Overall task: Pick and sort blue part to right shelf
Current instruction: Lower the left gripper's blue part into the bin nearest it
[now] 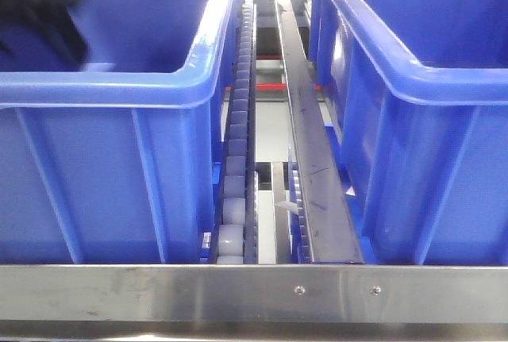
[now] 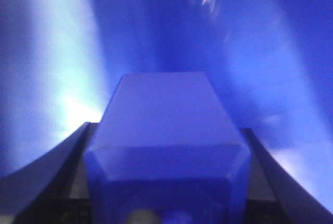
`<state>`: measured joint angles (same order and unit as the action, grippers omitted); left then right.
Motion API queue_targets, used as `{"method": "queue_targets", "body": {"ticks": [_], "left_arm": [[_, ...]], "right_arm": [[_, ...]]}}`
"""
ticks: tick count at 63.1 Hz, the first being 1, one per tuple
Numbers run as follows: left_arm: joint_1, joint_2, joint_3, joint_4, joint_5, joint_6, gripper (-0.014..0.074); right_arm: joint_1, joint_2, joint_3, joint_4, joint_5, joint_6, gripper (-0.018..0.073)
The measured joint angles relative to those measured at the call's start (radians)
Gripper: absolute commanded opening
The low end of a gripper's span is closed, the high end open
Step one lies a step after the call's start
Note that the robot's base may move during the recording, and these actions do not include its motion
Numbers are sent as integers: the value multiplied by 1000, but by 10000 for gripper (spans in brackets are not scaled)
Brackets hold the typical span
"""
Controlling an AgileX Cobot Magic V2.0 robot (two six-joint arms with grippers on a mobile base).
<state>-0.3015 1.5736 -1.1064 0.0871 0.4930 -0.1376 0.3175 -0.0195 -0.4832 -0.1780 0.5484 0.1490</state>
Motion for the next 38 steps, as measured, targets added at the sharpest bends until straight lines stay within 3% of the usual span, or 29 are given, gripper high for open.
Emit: {"method": "queue_targets", "body": {"ticks": [22, 38], "left_arm": [[67, 134, -48, -77, 14, -2, 264], [71, 135, -48, -87, 22, -2, 559]], "right_arm": [[0, 0, 0, 0, 0, 0, 160], [0, 0, 0, 0, 0, 0, 160]]}}
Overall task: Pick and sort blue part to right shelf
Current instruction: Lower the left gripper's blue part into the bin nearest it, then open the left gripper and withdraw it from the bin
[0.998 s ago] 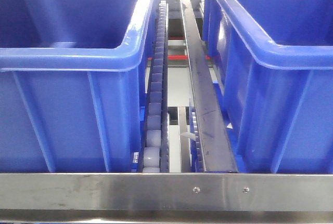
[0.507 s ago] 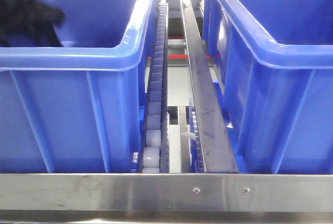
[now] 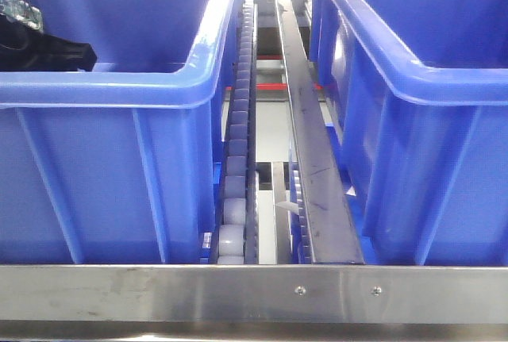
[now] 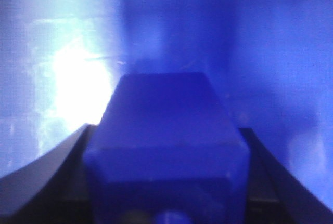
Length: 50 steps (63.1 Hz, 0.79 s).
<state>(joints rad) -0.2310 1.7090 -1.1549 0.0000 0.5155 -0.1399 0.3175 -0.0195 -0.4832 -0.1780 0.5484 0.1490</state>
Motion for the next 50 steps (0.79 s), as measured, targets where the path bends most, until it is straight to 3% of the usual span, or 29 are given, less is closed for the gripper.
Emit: {"method": "queue_targets", "body": {"ticks": [7, 21, 26, 44, 50], "left_arm": [[0, 0, 0, 0, 0, 0, 612], [0, -7, 0, 0, 40, 0, 585], [0, -49, 0, 0, 64, 0, 525], [0, -417, 40, 14, 91, 2, 141], [0, -548, 85, 32, 97, 2, 127]], "right_arm": [[0, 0, 0, 0, 0, 0, 160], [0, 0, 0, 0, 0, 0, 160], [0, 0, 0, 0, 0, 0, 160], [0, 0, 0, 0, 0, 0, 160], [0, 0, 0, 0, 0, 0, 160]]}}
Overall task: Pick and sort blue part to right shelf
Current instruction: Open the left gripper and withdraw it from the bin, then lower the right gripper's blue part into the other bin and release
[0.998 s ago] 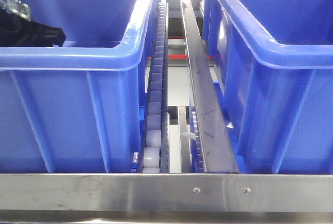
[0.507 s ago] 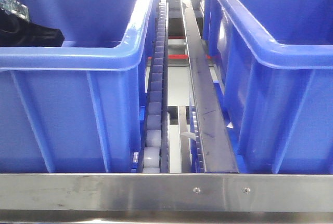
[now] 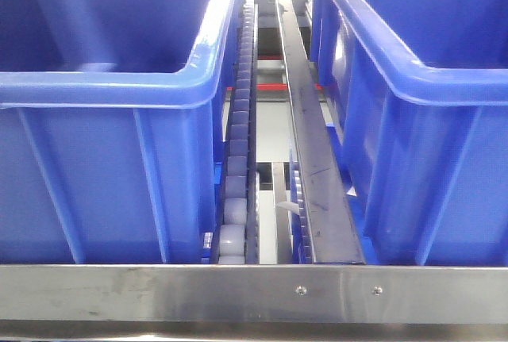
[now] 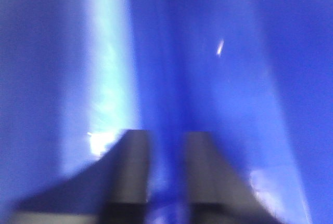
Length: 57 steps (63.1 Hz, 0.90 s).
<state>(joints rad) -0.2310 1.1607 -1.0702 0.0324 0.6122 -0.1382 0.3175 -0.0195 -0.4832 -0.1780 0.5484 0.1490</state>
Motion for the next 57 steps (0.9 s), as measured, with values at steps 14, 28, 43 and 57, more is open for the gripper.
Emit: {"method": "queue_targets", "body": {"ticks": [14, 28, 43, 57], "left_arm": [[0, -311, 140, 58, 3, 2, 126], [0, -592, 295, 137, 3, 2, 126], [0, -879, 439, 162, 6, 4, 125], [0, -1081, 499, 164, 47, 4, 125]], "right_arm": [[0, 205, -38, 0, 2, 7, 160], [0, 586, -244, 0, 72, 62, 160], [-17, 1005, -545, 4, 294, 76, 160], [-127, 1336, -712, 6, 376, 54, 160]]}}
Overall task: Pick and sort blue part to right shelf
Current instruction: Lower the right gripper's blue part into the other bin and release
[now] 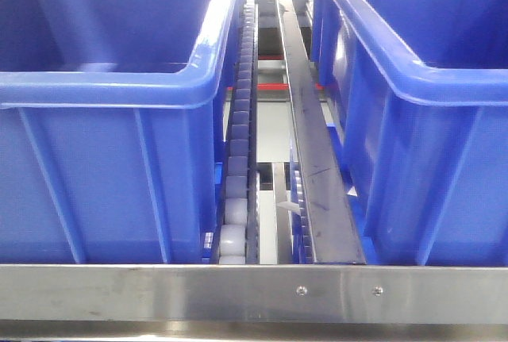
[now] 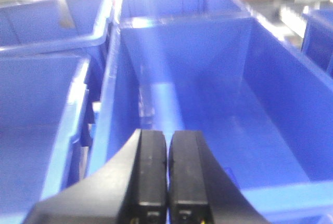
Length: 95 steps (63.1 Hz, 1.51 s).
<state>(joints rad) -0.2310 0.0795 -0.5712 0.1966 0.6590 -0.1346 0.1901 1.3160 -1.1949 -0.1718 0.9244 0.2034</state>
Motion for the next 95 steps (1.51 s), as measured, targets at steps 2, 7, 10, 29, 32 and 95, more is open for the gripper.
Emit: {"method": "queue_targets", "body": {"ticks": [2, 7, 10, 29, 32, 95], "left_arm": [[0, -19, 2, 0, 13, 0, 125], [0, -45, 6, 0, 44, 0, 125], [0, -51, 7, 0, 56, 0, 125], [0, -53, 9, 0, 67, 0, 125], [0, -53, 9, 0, 67, 0, 125], [0, -53, 9, 0, 67, 0, 125]], "right_arm": [[-12, 33, -10, 0, -5, -3, 160], [-44, 116, -23, 0, -45, -9, 160], [-55, 164, -25, 0, -71, -9, 160], [-77, 384, -27, -3, -284, -11, 160], [-77, 399, -27, -3, -301, -11, 160], [-77, -32, 86, -10, -279, -11, 34]]}}
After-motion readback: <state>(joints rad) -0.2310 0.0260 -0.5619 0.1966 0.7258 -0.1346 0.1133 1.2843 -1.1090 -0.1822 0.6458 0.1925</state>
